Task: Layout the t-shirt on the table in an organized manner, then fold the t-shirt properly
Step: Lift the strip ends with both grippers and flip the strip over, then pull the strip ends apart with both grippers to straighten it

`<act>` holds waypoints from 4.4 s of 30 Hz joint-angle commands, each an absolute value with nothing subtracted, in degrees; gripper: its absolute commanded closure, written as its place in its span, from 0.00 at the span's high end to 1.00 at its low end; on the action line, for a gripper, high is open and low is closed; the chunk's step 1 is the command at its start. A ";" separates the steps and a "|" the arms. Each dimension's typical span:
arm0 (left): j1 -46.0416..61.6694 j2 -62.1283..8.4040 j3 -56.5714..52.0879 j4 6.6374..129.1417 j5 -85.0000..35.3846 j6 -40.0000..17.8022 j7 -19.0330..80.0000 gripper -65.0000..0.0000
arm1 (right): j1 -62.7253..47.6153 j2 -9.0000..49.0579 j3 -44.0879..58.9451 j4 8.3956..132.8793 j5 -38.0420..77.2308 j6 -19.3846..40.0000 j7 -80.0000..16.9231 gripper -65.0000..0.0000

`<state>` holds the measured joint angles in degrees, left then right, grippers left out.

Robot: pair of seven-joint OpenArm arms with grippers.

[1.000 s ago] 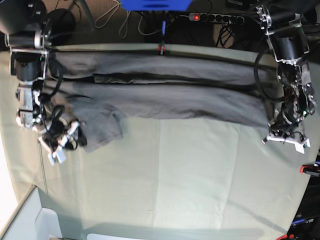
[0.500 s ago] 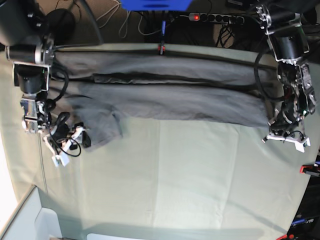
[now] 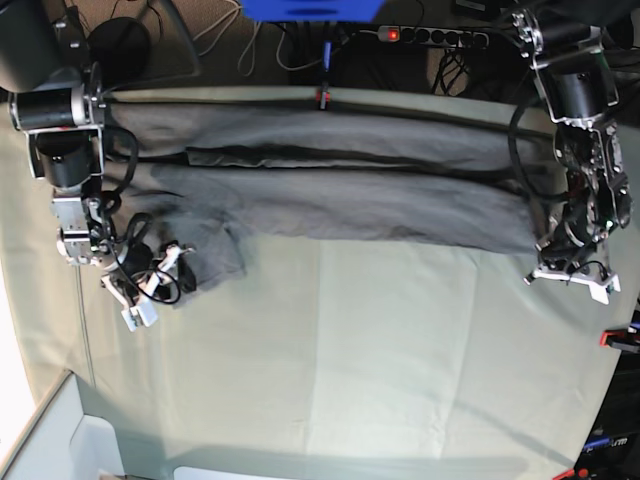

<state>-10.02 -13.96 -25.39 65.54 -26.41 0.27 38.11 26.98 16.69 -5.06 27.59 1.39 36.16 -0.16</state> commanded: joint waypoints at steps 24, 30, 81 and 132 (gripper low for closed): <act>-23.52 -14.81 -25.27 66.15 -26.42 0.13 36.53 0.00 | 35.38 16.92 5.32 44.79 0.92 33.36 -2.42 0.00; -27.47 -14.11 -24.84 65.27 -26.51 0.13 36.53 0.00 | 35.30 16.92 12.26 44.97 1.10 33.36 -2.33 0.00; 1.27 -12.88 -33.98 74.33 -41.63 0.04 36.44 0.00 | -19.47 10.07 28.53 82.59 15.08 33.80 -1.98 0.00; 6.90 -6.64 -40.22 73.89 -43.65 0.04 36.44 0.00 | -33.80 1.45 24.40 83.30 14.55 40.00 14.20 0.00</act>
